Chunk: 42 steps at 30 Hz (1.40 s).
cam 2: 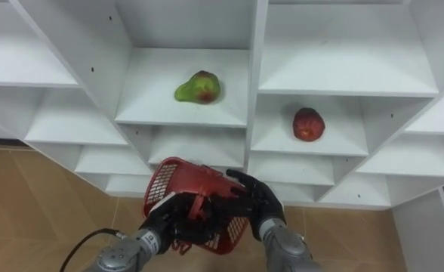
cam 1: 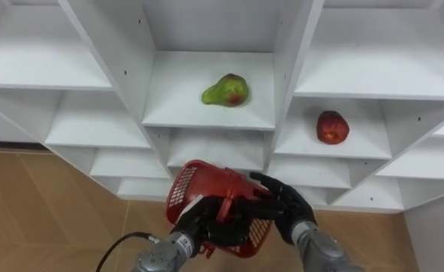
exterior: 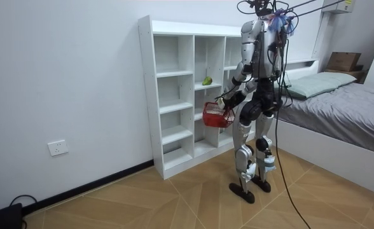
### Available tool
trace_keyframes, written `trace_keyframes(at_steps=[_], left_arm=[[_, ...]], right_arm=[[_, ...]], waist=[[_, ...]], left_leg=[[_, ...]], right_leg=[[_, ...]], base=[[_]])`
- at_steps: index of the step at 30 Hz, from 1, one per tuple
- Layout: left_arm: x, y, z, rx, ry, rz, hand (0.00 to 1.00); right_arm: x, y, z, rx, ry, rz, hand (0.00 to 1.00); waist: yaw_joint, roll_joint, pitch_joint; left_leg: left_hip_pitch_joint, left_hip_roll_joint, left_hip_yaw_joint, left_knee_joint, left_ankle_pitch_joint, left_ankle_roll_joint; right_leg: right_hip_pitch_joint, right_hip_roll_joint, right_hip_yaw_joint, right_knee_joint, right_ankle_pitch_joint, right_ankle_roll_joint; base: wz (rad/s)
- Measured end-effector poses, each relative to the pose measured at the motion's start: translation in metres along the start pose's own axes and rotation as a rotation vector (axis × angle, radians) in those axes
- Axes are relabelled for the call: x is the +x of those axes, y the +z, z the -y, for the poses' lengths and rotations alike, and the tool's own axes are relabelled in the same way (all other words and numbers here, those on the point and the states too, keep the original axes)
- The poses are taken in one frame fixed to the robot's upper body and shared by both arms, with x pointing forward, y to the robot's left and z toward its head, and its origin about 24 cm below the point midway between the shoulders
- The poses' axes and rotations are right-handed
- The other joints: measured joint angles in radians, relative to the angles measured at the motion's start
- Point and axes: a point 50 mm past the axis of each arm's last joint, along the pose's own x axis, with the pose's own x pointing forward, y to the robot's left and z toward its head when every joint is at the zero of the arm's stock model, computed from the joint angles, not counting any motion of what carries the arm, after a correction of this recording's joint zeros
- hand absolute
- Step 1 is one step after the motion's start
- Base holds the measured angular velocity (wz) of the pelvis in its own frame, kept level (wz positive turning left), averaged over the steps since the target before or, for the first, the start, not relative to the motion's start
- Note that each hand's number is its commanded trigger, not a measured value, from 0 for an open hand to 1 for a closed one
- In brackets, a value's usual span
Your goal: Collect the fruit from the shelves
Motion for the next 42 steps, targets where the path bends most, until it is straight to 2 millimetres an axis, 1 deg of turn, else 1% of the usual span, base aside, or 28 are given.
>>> trace_keyframes(at_steps=[5, 11, 18, 21, 26, 28, 31, 32, 36, 37, 38, 39, 40, 41, 42], left_arm=[[0.000, 0.000, 0.000, 0.001, 0.008, -0.001, 1.00], [0.000, -0.001, 0.001, 0.004, 0.010, -0.003, 1.00], [0.000, -0.001, 0.001, -0.059, 0.019, 0.003, 1.00], [0.000, -0.001, 0.000, -0.057, 0.028, 0.001, 1.00], [-0.003, -0.003, -0.009, -0.043, 0.052, -0.005, 1.00], [-0.004, -0.004, -0.011, -0.042, 0.060, -0.009, 1.00], [-0.008, -0.009, -0.015, -0.044, 0.077, -0.019, 1.00], [-0.009, -0.013, -0.017, -0.047, 0.088, -0.029, 1.00], [-0.015, -0.022, -0.024, -0.054, 0.117, -0.050, 1.00], [-0.017, -0.023, -0.026, -0.058, 0.123, -0.051, 1.00], [-0.019, -0.027, -0.027, -0.067, 0.137, -0.055, 1.00], [-0.021, -0.030, -0.027, -0.068, 0.150, -0.063, 1.00], [-0.022, -0.032, -0.027, -0.070, 0.155, -0.066, 1.00], [-0.023, -0.033, -0.028, -0.071, 0.161, -0.070, 1.00], [-0.024, -0.034, -0.029, -0.070, 0.163, -0.072, 1.00]], right_arm=[[0.000, 0.000, 0.000, 0.000, 0.001, -0.001, 0.00], [0.000, -0.001, 0.000, -0.001, 0.000, -0.001, 0.00], [0.000, -0.002, -0.002, 0.001, 0.011, -0.001, 0.00], [-0.001, -0.003, -0.003, -0.013, 0.017, -0.004, 0.00], [-0.001, -0.003, -0.005, -0.054, 0.051, -0.006, 0.00], [-0.002, -0.002, -0.001, -0.075, 0.059, -0.005, 0.00], [-0.006, -0.003, -0.003, -0.134, 0.095, 0.005, 0.00], [-0.008, -0.002, 0.000, -0.177, 0.106, 0.012, 0.00], [-0.010, 0.005, -0.005, -0.297, 0.167, 0.039, 0.00], [-0.010, 0.005, -0.007, -0.326, 0.176, 0.045, 0.00], [-0.013, 0.006, -0.010, -0.396, 0.195, 0.059, 0.00], [-0.015, 0.006, -0.013, -0.458, 0.210, 0.074, 0.00], [-0.016, 0.006, -0.015, -0.484, 0.217, 0.081, 0.00], [-0.018, 0.009, -0.020, -0.527, 0.237, 0.104, 0.00], [-0.019, 0.011, -0.020, -0.551, 0.243, 0.114, 0.00]], waist=[[-0.014, 0.000, -0.0001], [-0.017, 0.001, -0.0002], [-0.015, 0.001, 0.0000], [-0.012, 0.001, 0.0002], [-0.009, 0.001, 0.0003], [-0.003, 0.002, -0.0001], [0.016, 0.002, -0.0003], [0.015, 0.002, -0.0004], [0.015, 0.000, -0.0016], [0.015, -0.002, -0.0027], [0.014, -0.007, -0.0054], [0.014, -0.011, -0.0057], [0.015, -0.014, -0.0076], [0.017, -0.021, -0.0067], [0.016, -0.024, -0.0071]], left_leg=[[0.001, 0.000, 0.000, 0.000, 0.000, 0.000], [0.002, 0.000, 0.000, 0.000, 0.000, 0.000], [0.005, 0.000, 0.000, 0.000, 0.000, 0.000], [0.012, 0.000, 0.001, 0.000, 0.000, 0.000], [0.017, 0.001, -0.003, -0.002, 0.000, 0.000], [0.021, 0.001, -0.003, -0.005, 0.000, 0.000], [0.032, 0.001, -0.001, -0.008, 0.000, 0.000], [0.037, 0.001, -0.001, -0.010, 0.000, 0.000], [0.039, 0.000, -0.002, -0.010, 0.000, 0.000], [0.040, 0.000, -0.001, -0.009, 0.000, 0.000], [0.044, 0.000, -0.001, -0.009, 0.000, 0.000], [0.054, 0.000, -0.003, -0.009, 0.000, 0.000], [0.058, -0.001, -0.003, -0.008, 0.000, 0.000], [0.067, -0.001, -0.002, -0.008, 0.000, 0.000], [0.072, -0.001, -0.002, -0.009, 0.000, 0.000]], right_leg=[[0.001, 0.000, 0.001, 0.001, 0.000, 0.000], [0.002, 0.000, 0.001, 0.001, 0.000, 0.000], [0.005, 0.000, 0.001, 0.000, 0.000, 0.000], [0.012, 0.000, 0.000, 0.000, 0.000, 0.000], [0.015, 0.001, 0.001, 0.001, 0.000, 0.000], [0.016, 0.002, 0.001, 0.001, 0.000, 0.000], [0.027, 0.002, 0.001, 0.001, 0.000, 0.000], [0.032, 0.002, 0.001, 0.000, 0.000, 0.000], [0.035, 0.001, -0.003, 0.000, 0.000, 0.000], [0.036, 0.001, -0.003, 0.001, 0.000, 0.000], [0.039, 0.001, -0.003, 0.001, 0.000, 0.000], [0.051, 0.000, -0.005, 0.000, -0.001, 0.001], [0.056, 0.000, -0.007, -0.001, -0.001, 0.001], [0.066, 0.000, -0.007, -0.003, -0.001, 0.001], [0.072, 0.001, -0.006, -0.005, -0.002, 0.001]], base=[[0.00], [0.00], [0.00], [0.00], [0.00], [-0.02], [-0.01], [0.00], [0.00], [0.00], [0.00], [0.03], [0.05], [0.00], [0.00]])
